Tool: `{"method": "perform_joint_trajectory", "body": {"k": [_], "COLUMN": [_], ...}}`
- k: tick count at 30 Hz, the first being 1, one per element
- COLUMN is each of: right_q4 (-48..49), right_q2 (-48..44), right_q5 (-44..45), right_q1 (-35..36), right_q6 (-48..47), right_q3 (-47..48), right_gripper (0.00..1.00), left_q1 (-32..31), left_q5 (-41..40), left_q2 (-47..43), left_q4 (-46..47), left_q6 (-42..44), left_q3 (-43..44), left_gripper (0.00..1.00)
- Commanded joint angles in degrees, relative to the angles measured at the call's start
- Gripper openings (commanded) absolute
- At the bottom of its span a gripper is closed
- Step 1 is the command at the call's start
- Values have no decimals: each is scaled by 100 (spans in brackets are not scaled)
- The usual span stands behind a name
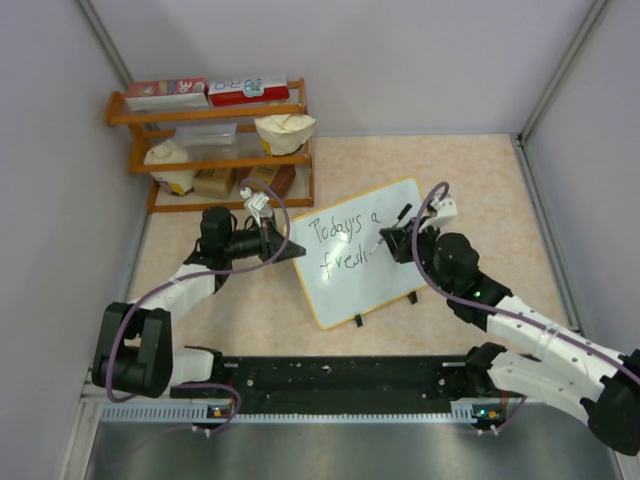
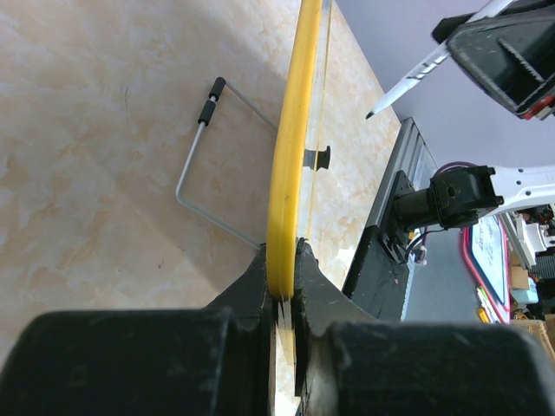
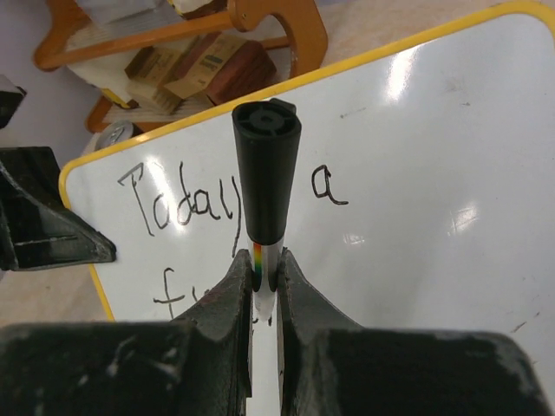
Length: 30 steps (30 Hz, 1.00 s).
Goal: Write a sentence on the whiteboard
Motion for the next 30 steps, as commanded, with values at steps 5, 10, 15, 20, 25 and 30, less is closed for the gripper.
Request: {"method": "perform_joint_trajectory", "body": {"k": [5,10,15,20,25,30], "right_q4": [-184,-132,-193,-237,-263,-272], "right_q2": [-452,-637,-733,-909,-883,-866], "right_q5": [66,-733,-1384,-1500,-1499,-1456], "right_q1": [-205,-855,-1532,-1709,-1717,-1717], "right_q6": [-130,230,362,301,239,152], "right_q3": [82,-76,-199,-278,-270,-278], "right_gripper": [0,0,0,0,0,0], "left_q1": [-59,-59,-51,-59,-59,-59], "left_q5": [-435,-435,-444,-452,-452,-444], "left_q2": [86,25,34,34,42,34], "left_q4": [-290,-325,-334,-334,-334,-352], "left_q6": [933,951,951,960,960,960], "left_q3": [-113,-113,-131,-131,-122,-131], "left_gripper": [0,0,0,0,0,0]}}
